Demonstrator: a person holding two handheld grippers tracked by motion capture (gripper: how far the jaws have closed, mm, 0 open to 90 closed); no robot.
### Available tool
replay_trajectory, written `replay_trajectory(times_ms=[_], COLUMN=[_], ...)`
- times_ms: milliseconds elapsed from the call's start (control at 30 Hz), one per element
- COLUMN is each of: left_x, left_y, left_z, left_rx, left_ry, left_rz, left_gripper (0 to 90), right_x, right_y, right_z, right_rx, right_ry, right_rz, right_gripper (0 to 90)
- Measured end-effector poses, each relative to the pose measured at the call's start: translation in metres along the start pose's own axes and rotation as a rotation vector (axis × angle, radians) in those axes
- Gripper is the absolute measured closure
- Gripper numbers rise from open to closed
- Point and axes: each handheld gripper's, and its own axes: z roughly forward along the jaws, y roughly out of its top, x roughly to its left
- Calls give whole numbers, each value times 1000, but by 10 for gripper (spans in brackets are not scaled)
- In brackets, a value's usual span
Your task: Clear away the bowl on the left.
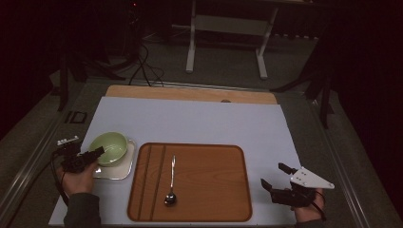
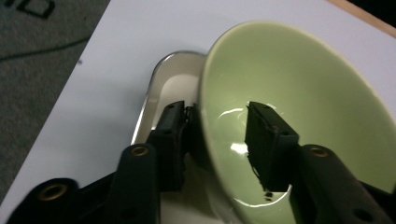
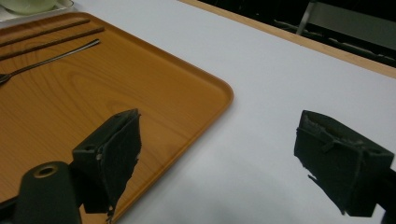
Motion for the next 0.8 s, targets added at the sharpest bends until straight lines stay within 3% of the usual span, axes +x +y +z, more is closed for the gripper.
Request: replay_trajectory(times_ms=[133,400,633,700,800], left_x=[3,5,9,12,12], left_y=[0,1,0,-1,-1], left_z=[3,4,3,3,3], left_rx=[16,38,25,20,18], left_ry=[-22,-30,-39,-52,-47], left_rz=[-37,-62,-88,-113,-119], left_gripper=[644,690,807,820,823], right_x=[0,0,0,0,0], right_y=[0,0,0,0,0], right_z=[0,0,1,1,1], right_rx=[0,2,2,3,3], right_ry=[1,3,3,4,4], right_rz=[-1,-2,-2,-2,-2], right_gripper=[145,145,145,145,145])
